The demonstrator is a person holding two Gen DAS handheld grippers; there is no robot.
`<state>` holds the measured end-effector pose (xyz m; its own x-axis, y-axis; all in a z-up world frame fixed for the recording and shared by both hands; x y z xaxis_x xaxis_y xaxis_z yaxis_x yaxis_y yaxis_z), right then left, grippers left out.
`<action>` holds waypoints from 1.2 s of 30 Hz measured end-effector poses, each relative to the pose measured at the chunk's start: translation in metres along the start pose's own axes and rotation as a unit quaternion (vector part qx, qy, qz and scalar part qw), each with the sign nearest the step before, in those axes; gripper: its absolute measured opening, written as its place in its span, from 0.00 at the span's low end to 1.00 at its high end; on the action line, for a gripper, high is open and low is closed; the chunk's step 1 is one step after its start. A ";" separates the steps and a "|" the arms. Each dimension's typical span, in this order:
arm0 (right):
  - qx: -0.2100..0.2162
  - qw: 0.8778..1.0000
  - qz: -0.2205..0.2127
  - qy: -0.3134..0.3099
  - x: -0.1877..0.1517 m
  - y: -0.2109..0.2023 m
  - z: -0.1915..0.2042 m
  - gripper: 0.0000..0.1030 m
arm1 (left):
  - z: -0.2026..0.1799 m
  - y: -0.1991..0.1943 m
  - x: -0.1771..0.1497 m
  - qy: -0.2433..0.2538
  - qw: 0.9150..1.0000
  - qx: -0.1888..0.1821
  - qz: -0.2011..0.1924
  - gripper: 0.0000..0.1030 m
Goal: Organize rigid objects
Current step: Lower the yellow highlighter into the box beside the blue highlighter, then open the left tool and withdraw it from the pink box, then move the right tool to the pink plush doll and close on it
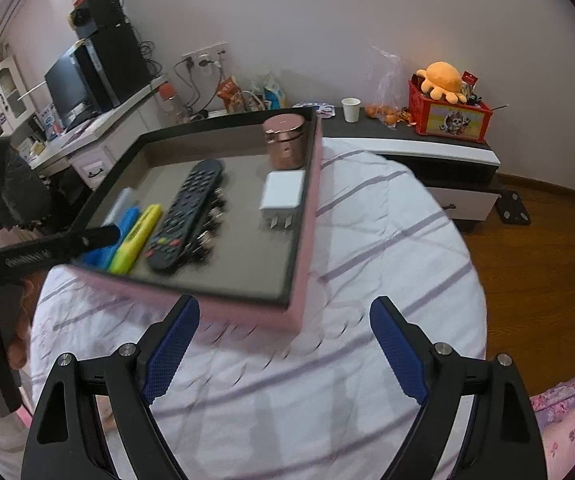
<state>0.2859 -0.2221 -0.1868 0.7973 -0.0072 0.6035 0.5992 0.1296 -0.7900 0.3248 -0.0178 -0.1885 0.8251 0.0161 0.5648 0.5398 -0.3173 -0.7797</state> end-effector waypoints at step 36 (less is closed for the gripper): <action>-0.084 0.989 -0.045 -0.115 -0.094 -0.009 0.168 0.86 | 0.091 -0.076 -0.144 0.000 0.999 0.049 0.001 0.91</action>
<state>0.1939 -0.0564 -0.2187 0.7145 0.2176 0.6649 0.6857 -0.0290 -0.7273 0.1803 0.0902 -0.2355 0.8261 0.0166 0.5633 0.5523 -0.2223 -0.8034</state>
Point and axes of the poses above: each gripper's, at about its wrist camera, not at the fingertips, and y roughly the way its jaws point, z to its left, x to its top, the point moved 10 cm from there along y, roughly the way its jaws point, and after that the axes turned 5 degrees about -x, right-handed, at the moved point
